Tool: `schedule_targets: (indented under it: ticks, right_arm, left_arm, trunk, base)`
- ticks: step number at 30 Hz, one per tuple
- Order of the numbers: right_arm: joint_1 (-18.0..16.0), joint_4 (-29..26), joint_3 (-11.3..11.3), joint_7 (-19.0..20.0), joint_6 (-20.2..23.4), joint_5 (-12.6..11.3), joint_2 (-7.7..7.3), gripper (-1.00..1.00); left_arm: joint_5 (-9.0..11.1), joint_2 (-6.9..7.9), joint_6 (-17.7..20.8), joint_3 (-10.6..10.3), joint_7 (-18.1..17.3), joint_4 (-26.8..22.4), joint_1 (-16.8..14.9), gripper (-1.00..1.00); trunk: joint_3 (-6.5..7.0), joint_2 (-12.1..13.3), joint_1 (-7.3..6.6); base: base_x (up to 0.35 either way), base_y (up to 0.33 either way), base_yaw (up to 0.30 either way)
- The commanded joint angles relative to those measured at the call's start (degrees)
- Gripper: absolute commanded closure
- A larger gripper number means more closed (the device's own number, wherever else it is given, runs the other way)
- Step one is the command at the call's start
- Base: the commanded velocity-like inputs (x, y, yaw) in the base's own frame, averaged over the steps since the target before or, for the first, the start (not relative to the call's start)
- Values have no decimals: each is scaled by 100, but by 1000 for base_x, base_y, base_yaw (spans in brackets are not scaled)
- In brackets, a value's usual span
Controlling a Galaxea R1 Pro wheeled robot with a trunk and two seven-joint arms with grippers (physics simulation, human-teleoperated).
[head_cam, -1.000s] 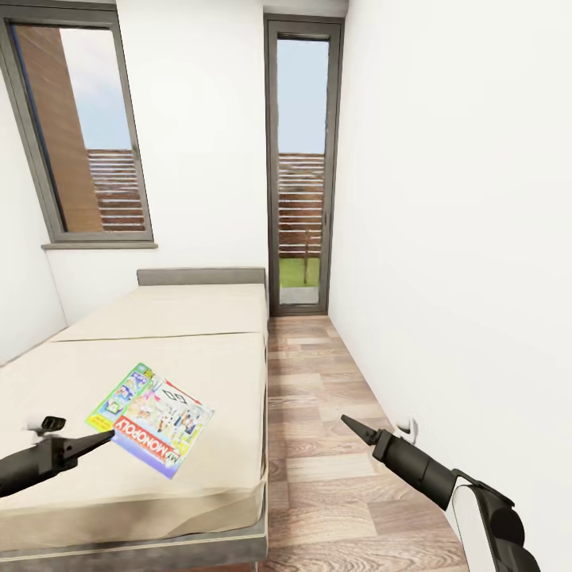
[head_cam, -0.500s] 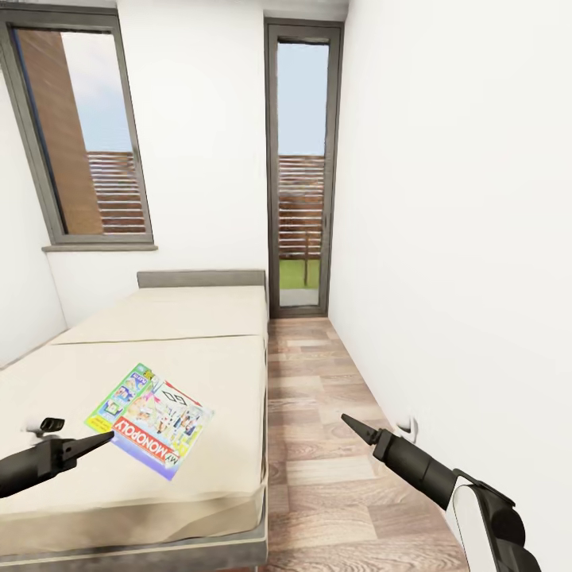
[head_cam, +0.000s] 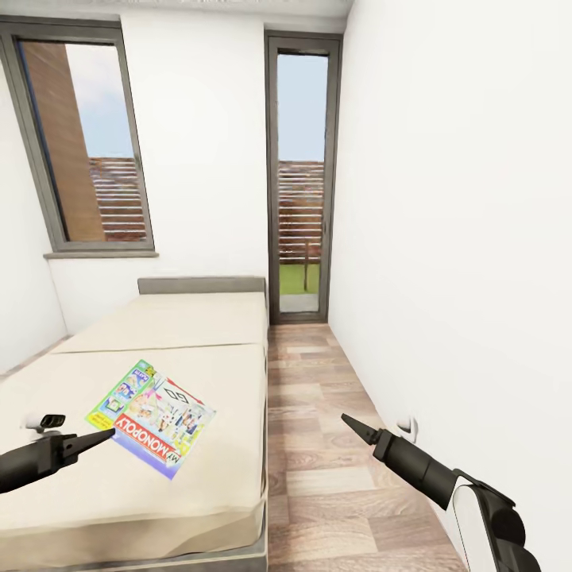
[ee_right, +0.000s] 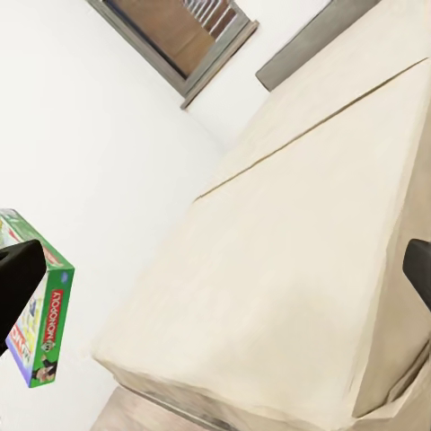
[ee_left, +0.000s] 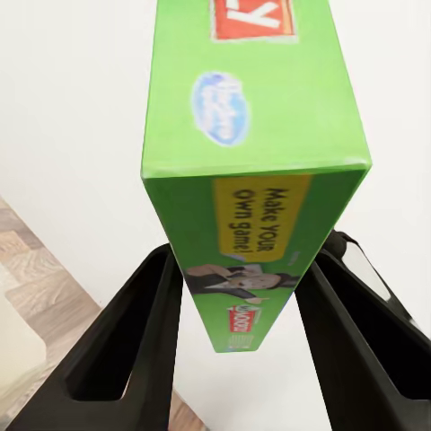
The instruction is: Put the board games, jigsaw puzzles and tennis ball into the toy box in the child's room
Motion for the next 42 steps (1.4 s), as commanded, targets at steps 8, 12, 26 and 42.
schedule_targets:
  ticks: [8, 12, 26, 42]
  right_arm:
    - [-5, -9, -12, 12, 22, -3, 5, -100]
    - [-5, -7, -18, 1, 25, -2, 5, -100]
    - [-5, -13, -26, 3, 22, -2, 5, -100]
    - [-5, -14, -25, 14, 21, -8, 5, -100]
  left_arm:
    - [-3, 2, 60, -2, -21, -6, -2, 100]
    - [-3, 2, 104, -2, -21, -6, -3, 100]
    - [-12, -6, 209, -2, -21, -6, -7, 100]
    - [-12, -7, 209, -2, -21, -6, -6, 100]
  trunk:
    - [139, 319, -177]
    - [201, 480, -265]
    - [388, 1041, -573]
    - [724, 1683, -924]
  base:
    - [0, 0, 0]
    - [0, 0, 0]
    - [0, 0, 0]
    - [0, 0, 0]
